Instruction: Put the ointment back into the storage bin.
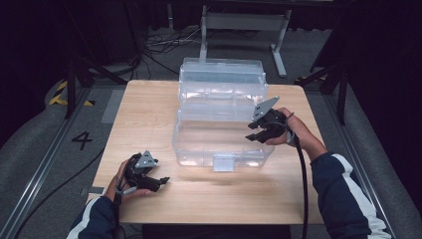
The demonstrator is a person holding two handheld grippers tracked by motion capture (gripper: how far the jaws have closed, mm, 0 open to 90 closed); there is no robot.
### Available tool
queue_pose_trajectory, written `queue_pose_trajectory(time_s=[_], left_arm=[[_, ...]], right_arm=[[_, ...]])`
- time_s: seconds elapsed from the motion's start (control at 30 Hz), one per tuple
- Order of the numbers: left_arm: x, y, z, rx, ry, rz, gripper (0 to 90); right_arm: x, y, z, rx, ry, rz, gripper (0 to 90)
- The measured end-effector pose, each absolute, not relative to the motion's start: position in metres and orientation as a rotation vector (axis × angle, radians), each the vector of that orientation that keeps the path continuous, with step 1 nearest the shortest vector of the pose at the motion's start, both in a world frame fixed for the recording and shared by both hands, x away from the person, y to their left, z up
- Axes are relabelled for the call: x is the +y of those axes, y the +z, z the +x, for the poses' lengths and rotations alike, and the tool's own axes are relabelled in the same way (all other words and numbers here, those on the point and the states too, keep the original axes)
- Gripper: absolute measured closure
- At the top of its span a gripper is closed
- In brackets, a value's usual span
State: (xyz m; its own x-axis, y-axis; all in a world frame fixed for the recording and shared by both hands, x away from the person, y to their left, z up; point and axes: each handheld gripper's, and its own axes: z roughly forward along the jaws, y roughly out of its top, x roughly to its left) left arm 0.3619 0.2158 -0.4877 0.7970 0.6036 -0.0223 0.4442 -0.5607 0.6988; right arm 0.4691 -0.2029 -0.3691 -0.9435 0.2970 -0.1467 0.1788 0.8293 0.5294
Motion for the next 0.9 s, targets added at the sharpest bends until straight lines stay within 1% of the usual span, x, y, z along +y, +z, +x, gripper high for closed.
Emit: queue_pose_trajectory(time_s=[0.3, 0.4, 0.53, 0.67, 0.73, 0.9], left_arm=[[0.210, -0.466, 0.358, 0.723, 0.354, 2.226, 23.0], [0.209, -0.456, 0.357, 0.709, 0.384, 2.210, 23.1], [0.206, -0.444, 0.356, 0.685, 0.409, 2.198, 23.1], [0.201, -0.431, 0.355, 0.655, 0.409, 2.184, 22.9], [0.200, -0.428, 0.355, 0.648, 0.416, 2.185, 22.7], [0.189, -0.415, 0.357, 0.606, 0.402, 2.184, 22.3]], right_arm=[[-0.219, -0.358, 0.466, 2.692, 0.848, 0.399, 49.3], [-0.224, -0.350, 0.464, 2.643, 0.882, 0.410, 46.1], [-0.230, -0.338, 0.462, 2.589, 0.910, 0.426, 44.1], [-0.233, -0.327, 0.461, 2.556, 0.922, 0.428, 43.4], [-0.233, -0.323, 0.462, 2.544, 0.922, 0.432, 41.0], [-0.232, -0.312, 0.465, 2.505, 0.929, 0.429, 43.7]])
